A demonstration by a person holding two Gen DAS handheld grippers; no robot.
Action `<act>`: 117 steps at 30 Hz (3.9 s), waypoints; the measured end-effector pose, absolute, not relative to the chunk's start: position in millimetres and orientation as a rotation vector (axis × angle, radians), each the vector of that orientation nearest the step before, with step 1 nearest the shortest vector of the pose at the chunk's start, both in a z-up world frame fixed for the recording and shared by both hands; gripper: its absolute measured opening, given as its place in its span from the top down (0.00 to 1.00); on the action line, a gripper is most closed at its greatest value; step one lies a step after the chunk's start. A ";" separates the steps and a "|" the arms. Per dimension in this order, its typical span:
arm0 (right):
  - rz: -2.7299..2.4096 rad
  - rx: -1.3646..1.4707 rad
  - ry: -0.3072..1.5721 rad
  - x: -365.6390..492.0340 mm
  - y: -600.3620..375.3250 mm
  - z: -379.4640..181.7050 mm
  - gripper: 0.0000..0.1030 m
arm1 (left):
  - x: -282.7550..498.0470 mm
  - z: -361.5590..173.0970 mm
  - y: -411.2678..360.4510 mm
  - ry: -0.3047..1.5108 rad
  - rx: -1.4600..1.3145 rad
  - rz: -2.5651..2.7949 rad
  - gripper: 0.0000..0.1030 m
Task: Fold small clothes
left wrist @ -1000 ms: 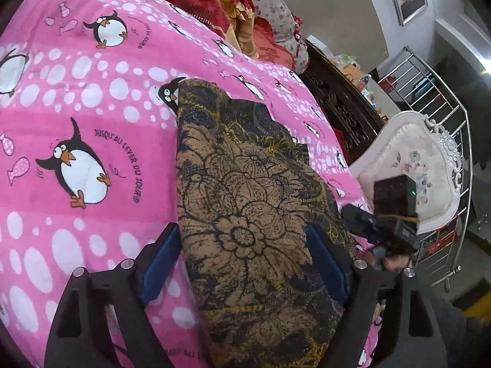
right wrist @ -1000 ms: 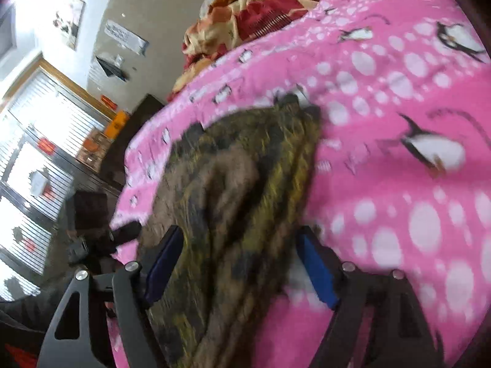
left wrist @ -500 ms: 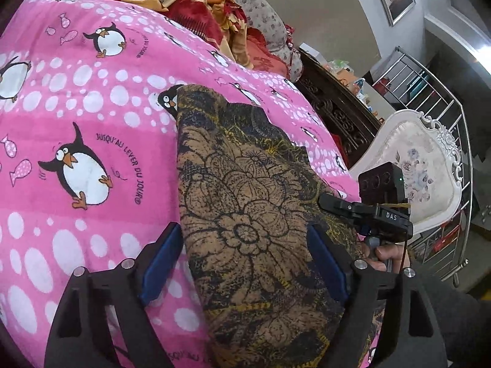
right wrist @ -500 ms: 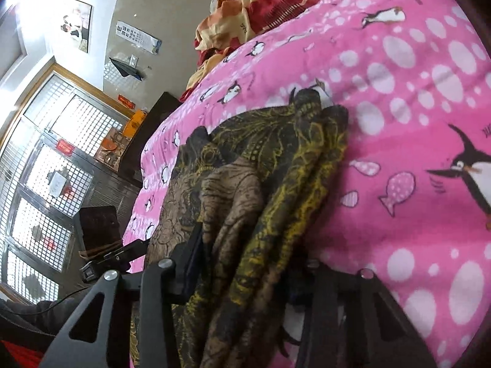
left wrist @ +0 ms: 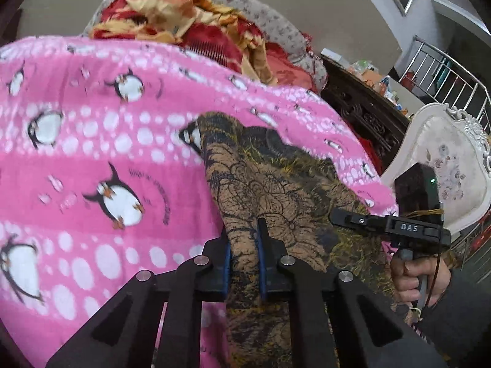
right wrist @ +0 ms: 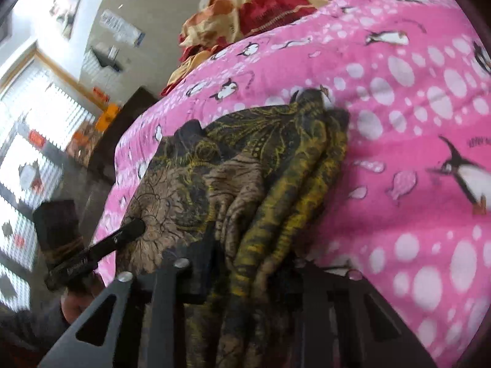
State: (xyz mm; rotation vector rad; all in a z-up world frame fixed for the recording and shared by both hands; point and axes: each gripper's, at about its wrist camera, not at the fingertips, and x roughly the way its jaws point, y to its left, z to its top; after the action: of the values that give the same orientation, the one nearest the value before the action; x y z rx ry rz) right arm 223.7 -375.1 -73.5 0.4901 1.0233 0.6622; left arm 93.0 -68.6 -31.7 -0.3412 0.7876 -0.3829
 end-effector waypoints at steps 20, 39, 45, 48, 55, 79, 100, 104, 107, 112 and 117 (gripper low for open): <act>0.822 0.533 0.958 235.7 -226.9 -90.8 0.73 | 89.4 -60.0 81.4 0.822 -0.345 -0.201 0.93; 0.675 0.636 0.932 167.7 -298.8 -85.7 0.59 | 78.0 -70.1 98.7 0.813 -0.536 -0.278 0.88; 0.653 0.619 0.916 166.1 -296.4 -85.7 0.55 | 76.1 -70.8 101.1 0.807 -0.553 -0.280 0.87; 0.665 0.631 0.910 165.8 -297.6 -86.3 0.54 | 75.0 -71.4 101.7 0.807 -0.556 -0.280 0.87; 0.668 0.645 0.908 165.9 -299.0 -87.3 0.54 | 74.9 -71.6 102.4 0.806 -0.557 -0.280 0.87; 0.458 0.373 0.896 118.5 -297.6 -38.7 0.54 | 24.6 -21.4 87.2 0.744 -0.418 -0.264 0.79; 0.680 -0.077 0.862 62.4 -187.8 -48.7 0.19 | 16.0 -43.8 -1.6 0.773 -0.248 -0.379 0.37; 0.684 -0.172 0.854 56.1 -170.8 -47.5 0.08 | 16.7 -44.5 6.3 0.751 -0.353 -0.399 0.29; 0.713 -0.138 0.865 57.7 -174.8 -47.0 0.05 | 19.2 -47.0 15.9 0.727 -0.441 -0.413 0.25; 0.735 -0.070 0.914 61.0 -183.1 -41.4 0.08 | 18.0 -24.8 -1.8 0.860 -0.327 -0.319 0.25; 0.492 -0.121 0.941 43.1 -210.1 -13.5 0.15 | -1.9 -2.7 -13.6 1.013 -0.261 -0.088 0.25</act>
State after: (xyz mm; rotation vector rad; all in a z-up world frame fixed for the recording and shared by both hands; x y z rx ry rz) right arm 43.1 -210.1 -13.5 -0.1205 0.9412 0.4915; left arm -1.9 -13.6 -2.7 -0.2614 1.0133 -0.0882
